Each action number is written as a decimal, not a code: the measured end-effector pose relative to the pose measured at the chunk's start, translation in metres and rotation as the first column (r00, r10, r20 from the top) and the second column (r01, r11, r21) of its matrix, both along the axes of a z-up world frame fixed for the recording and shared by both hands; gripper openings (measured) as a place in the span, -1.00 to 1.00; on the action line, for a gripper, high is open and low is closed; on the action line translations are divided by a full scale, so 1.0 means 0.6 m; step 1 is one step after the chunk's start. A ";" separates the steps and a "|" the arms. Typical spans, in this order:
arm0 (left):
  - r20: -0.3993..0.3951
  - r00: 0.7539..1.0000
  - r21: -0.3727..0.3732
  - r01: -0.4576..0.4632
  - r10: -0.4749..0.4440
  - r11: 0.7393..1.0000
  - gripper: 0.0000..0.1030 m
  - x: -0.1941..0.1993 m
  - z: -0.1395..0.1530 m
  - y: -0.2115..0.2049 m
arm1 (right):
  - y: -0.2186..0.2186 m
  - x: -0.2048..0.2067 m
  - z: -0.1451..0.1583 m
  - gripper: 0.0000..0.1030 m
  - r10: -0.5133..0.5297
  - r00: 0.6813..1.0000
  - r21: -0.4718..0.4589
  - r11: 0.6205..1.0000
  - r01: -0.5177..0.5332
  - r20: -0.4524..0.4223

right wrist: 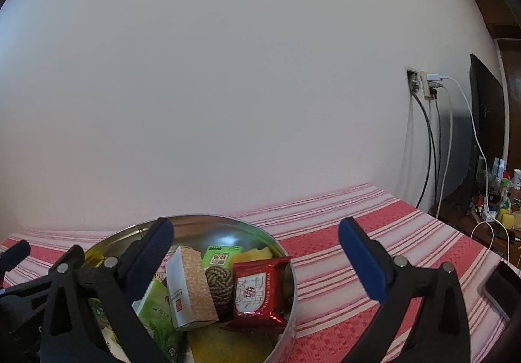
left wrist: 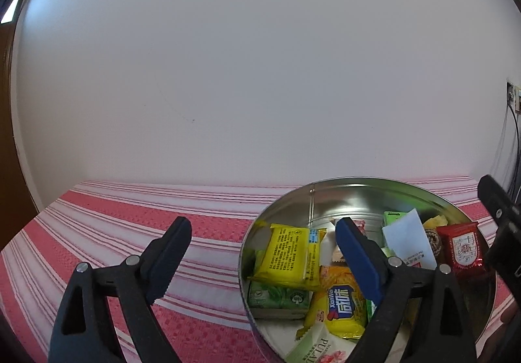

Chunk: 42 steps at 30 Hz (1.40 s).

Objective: Organize objects

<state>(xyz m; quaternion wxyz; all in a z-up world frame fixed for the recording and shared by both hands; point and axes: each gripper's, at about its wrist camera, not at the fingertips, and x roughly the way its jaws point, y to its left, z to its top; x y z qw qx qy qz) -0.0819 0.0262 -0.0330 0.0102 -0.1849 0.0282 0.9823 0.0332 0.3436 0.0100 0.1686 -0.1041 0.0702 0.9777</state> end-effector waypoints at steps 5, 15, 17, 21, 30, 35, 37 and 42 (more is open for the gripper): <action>-0.007 1.000 0.003 -0.020 0.020 1.000 0.78 -0.003 -0.012 -0.009 | -0.001 0.008 0.001 1.00 -0.027 0.999 -0.014 1.000 0.027 -0.025; -0.002 1.000 0.035 -0.005 0.005 0.999 0.78 0.009 -0.022 -0.025 | -0.035 0.032 0.004 1.00 -0.064 0.996 0.055 0.996 0.067 -0.058; -0.007 1.000 0.040 0.004 -0.004 0.999 0.78 0.011 -0.022 -0.026 | -0.039 0.043 0.006 1.00 -0.071 0.995 0.053 0.996 0.075 -0.069; -0.018 1.000 0.036 0.013 -0.013 0.999 0.81 0.028 -0.024 -0.028 | -0.047 0.064 0.008 1.00 -0.082 0.992 0.046 0.995 0.086 -0.096; -0.037 0.999 0.022 0.025 -0.024 0.999 0.90 0.049 -0.025 -0.023 | -0.089 0.102 0.020 1.00 -0.068 0.985 0.105 0.991 0.085 -0.161; -0.043 0.998 0.005 0.040 -0.040 0.999 0.91 0.052 -0.026 -0.020 | -0.108 0.117 0.024 1.00 -0.060 0.982 0.143 0.986 0.086 -0.179; -0.046 0.998 0.000 0.043 -0.043 0.999 0.92 0.053 -0.027 -0.019 | -0.114 0.127 0.026 1.00 -0.061 0.977 0.156 0.983 0.093 -0.203; -0.035 0.999 0.002 0.028 -0.028 1.000 0.94 0.044 -0.032 -0.026 | -0.121 0.137 0.029 1.00 -0.061 0.970 0.170 0.980 0.102 -0.235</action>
